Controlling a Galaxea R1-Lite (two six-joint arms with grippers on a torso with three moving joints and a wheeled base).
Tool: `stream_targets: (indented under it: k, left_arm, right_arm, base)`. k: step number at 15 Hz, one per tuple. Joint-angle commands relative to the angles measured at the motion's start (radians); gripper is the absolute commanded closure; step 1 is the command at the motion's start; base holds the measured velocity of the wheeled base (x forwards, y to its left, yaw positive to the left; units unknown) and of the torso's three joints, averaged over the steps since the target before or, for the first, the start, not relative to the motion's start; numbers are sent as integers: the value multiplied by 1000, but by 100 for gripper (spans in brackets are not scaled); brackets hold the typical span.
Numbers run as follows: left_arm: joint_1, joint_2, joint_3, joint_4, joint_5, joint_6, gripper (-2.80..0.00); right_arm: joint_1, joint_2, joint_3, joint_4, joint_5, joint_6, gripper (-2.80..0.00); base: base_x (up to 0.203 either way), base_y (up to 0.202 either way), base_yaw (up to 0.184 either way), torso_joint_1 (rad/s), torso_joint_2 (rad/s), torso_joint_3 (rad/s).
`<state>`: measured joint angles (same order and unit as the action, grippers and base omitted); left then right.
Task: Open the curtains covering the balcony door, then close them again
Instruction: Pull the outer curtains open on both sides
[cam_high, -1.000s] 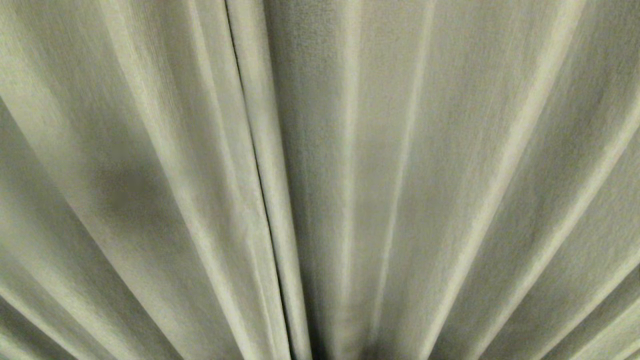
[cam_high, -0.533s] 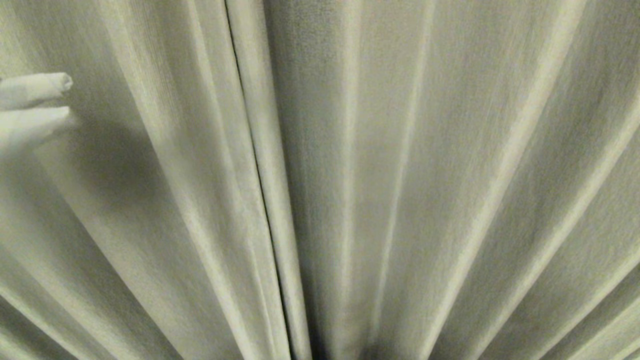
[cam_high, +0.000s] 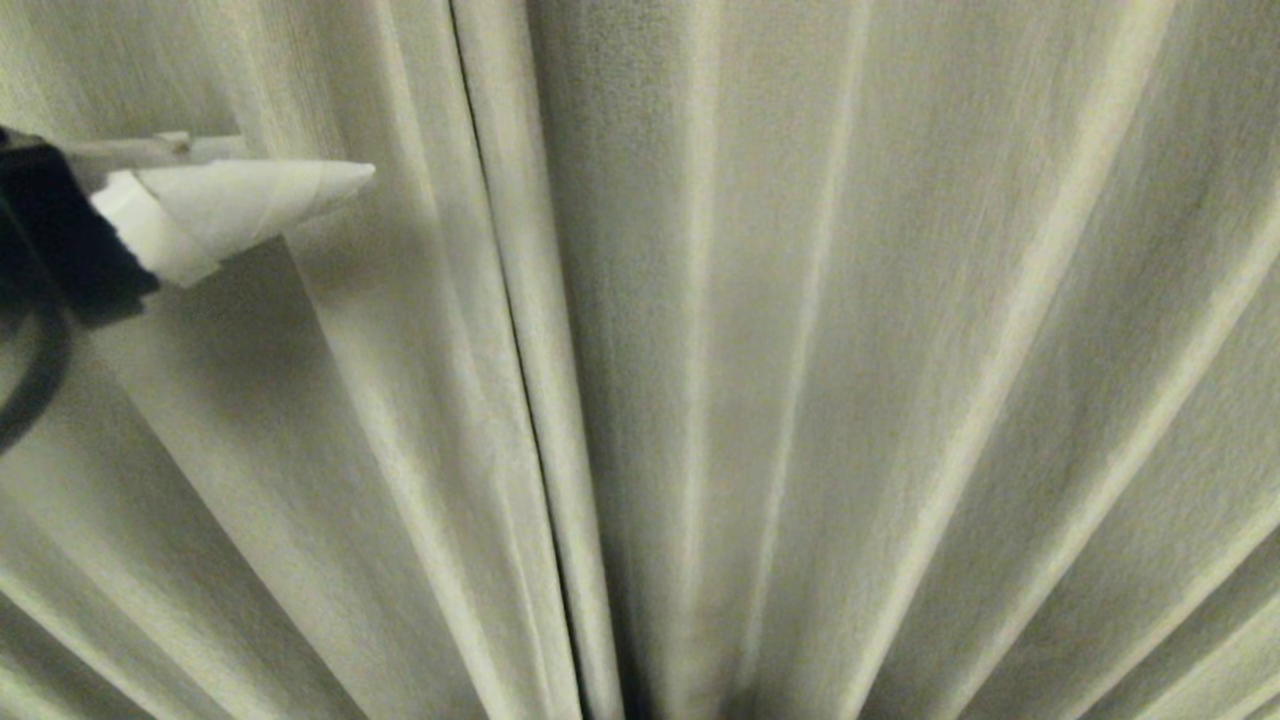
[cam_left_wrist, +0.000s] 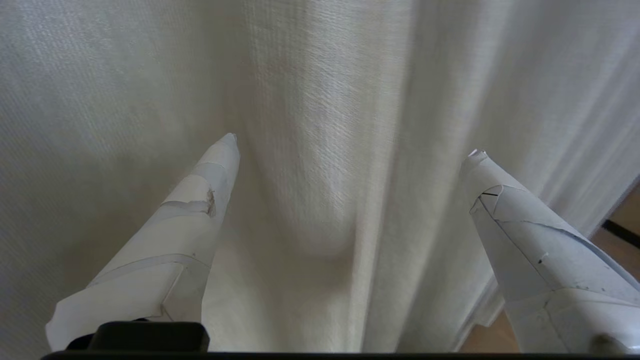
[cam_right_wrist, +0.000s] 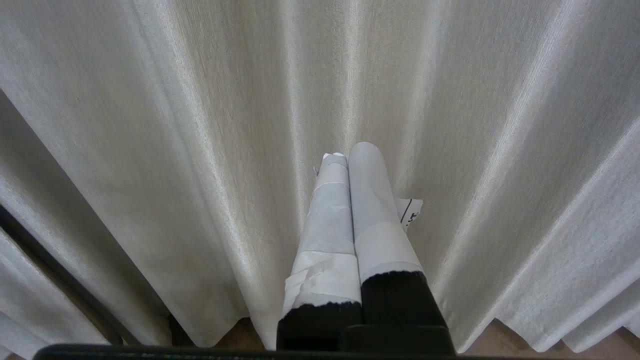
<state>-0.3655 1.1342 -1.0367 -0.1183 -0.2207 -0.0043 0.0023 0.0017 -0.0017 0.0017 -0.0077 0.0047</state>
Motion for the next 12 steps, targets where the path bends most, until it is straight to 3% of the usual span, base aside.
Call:
stream_targets:
  k: [1, 10, 12]
  left_arm:
    - [-3, 73, -29, -1, 33, 2, -280]
    - [-148, 344, -288, 1, 301, 7, -280]
    - [-173, 384, -319, 0, 393, 21, -280]
  right_arm:
    - [1, 0, 0, 0, 0, 0, 0]
    - [1, 0, 0, 0, 0, 0, 0]
    - [0, 0, 0, 0, 0, 0, 0]
  base:
    - [0, 0, 0, 0, 0, 0]
    - [0, 0, 0, 0, 0, 0]
    - [0, 0, 0, 0, 0, 0]
